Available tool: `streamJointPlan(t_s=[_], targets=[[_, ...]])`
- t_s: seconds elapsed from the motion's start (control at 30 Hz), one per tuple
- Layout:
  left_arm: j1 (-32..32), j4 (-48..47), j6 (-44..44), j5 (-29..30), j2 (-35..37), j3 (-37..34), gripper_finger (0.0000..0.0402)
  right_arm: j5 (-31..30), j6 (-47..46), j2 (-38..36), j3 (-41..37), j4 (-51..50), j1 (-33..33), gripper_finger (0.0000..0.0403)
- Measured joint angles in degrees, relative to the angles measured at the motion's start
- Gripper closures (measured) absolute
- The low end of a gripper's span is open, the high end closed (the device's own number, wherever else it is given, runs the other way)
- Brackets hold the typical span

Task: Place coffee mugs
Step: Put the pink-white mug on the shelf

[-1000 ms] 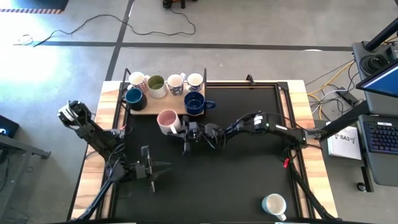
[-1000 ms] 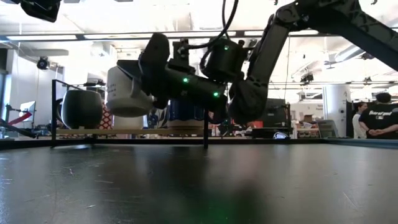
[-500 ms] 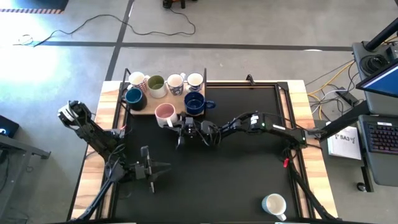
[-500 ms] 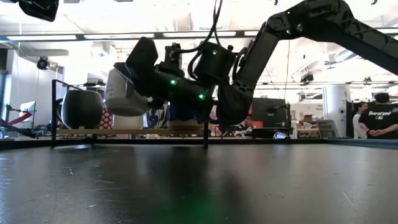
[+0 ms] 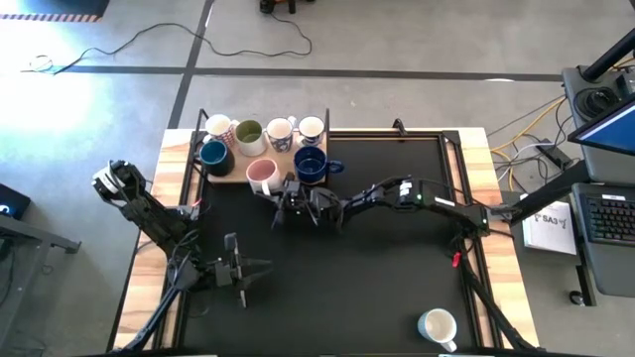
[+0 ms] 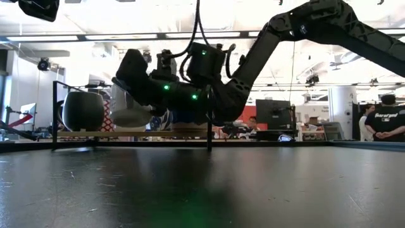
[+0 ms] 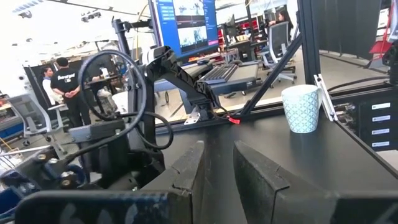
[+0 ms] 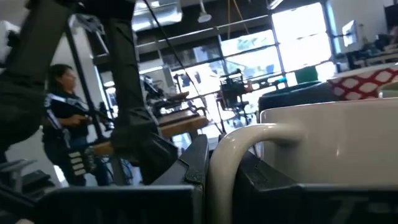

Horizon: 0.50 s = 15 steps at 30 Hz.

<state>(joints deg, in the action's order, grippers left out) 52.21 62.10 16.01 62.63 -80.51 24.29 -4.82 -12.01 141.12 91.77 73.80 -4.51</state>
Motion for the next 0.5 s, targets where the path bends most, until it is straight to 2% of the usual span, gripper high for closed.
streamJointPlan(t_s=[0.2,0.5], targets=[[0.0,0.0,0.0,0.0,0.0,0.0,0.0335,-2.6,0.5,0.0,1.8,-1.9,0.0,0.0381],[0.1,0.0,0.0,0.0,0.0,0.0,0.0335,-2.9,0.6,0.0,3.8,-7.2,-0.5,0.0381]])
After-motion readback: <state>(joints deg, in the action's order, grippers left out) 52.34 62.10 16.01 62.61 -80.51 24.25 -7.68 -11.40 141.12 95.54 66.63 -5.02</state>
